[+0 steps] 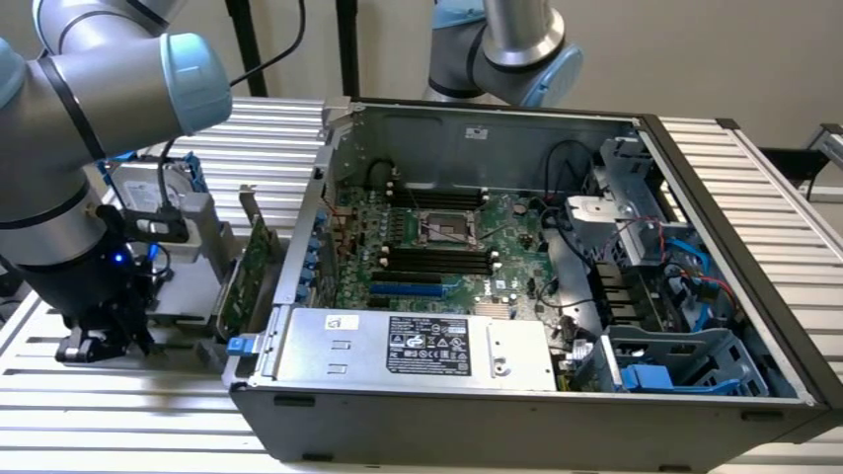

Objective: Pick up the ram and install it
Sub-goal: 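Pick up the ram and move it above insertion slot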

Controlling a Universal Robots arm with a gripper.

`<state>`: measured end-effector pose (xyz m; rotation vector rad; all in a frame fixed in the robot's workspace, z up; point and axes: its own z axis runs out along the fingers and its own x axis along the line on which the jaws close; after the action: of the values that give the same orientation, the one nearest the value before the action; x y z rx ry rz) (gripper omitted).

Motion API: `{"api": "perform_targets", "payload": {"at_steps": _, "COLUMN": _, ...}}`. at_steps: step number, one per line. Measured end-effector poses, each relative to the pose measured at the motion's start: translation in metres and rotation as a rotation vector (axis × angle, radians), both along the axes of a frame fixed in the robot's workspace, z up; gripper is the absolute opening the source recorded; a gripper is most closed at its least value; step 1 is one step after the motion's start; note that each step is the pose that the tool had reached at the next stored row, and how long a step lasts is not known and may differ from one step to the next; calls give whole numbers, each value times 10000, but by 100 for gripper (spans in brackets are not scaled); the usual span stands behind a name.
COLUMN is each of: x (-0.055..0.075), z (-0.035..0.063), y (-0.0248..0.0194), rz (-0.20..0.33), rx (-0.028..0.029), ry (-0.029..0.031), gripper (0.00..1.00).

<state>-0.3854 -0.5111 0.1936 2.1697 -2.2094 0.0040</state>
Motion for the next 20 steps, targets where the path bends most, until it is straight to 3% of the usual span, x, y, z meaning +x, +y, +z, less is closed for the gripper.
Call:
{"api": "perform_targets", "payload": {"at_steps": 2, "x": 0, "z": 0, "y": -1, "rz": 0, "rx": -3, "ry": -1, "gripper": 14}}
{"api": "perform_targets", "payload": {"at_steps": 16, "x": 0, "z": 4, "y": -1, "rz": -124, "rx": -1, "ry": 0, "gripper": 14}}
{"api": "perform_targets", "payload": {"at_steps": 20, "x": 1, "z": 60, "y": -1, "rz": -125, "rx": -3, "ry": 9, "gripper": 14}}
